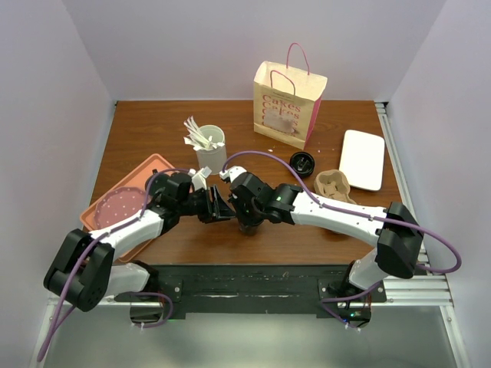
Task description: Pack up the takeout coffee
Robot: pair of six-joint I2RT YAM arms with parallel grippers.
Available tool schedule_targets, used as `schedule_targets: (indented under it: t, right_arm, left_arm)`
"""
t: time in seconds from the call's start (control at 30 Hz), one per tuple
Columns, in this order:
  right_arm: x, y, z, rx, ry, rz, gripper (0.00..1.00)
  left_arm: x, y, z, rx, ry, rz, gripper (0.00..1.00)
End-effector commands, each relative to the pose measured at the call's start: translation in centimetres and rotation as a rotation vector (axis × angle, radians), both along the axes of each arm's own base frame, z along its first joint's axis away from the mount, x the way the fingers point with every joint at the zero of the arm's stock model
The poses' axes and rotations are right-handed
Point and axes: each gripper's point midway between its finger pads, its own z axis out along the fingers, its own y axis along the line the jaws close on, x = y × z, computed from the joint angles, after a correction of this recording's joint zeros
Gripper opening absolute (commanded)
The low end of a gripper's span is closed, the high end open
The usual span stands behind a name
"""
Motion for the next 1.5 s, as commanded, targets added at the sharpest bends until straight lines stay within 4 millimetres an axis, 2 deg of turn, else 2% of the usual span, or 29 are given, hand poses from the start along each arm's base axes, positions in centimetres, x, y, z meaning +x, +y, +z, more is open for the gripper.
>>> schedule_targets:
  t: [0.0,0.17,0.37,0.73,1.03,1.23,1.47]
  right_arm:
    - [0.2,1.1,2.7,0.089,-0.049,0.010,0.00]
    - [0.4,1.3,3.1,0.098,-0.058,0.011,0.00]
    - [0.6,1.2,3.4,0.085,-0.072,0.011,0.00]
    - [1.6,-0.6,5.6,0.037,-0.142,-0.037,0.00]
    - [1.8,-2.0,6.3,-0.012,-0.169,-0.053,0.00]
    - [2.0,-2.9,8.1,-0.018,-0.200,-0.072,0.00]
    - [1.9,-2.7,10.3,0.036,-0.215,-0.072,0.00]
  left_arm:
    - [0.1,-0.3,-0.1,-0.013,-0.017,-0.011,0.49]
    - [-0.2,-0.2,-1.1,0.010,0.004,-0.013,0.49]
    - [-0.2,-0.1,-1.5,0.028,0.003,-0.013,0.49]
    - [-0.1,-0.1,-1.5,0.035,0.001,-0.014,0.49]
    - [-0.3,0.1,-1.2,0.046,0.002,-0.012,0.49]
    - [-0.4,0.9,-0.7,0.099,-0.002,0.008,0.49]
    - [0.4,1.2,0.5,0.123,-0.042,0.026,0.49]
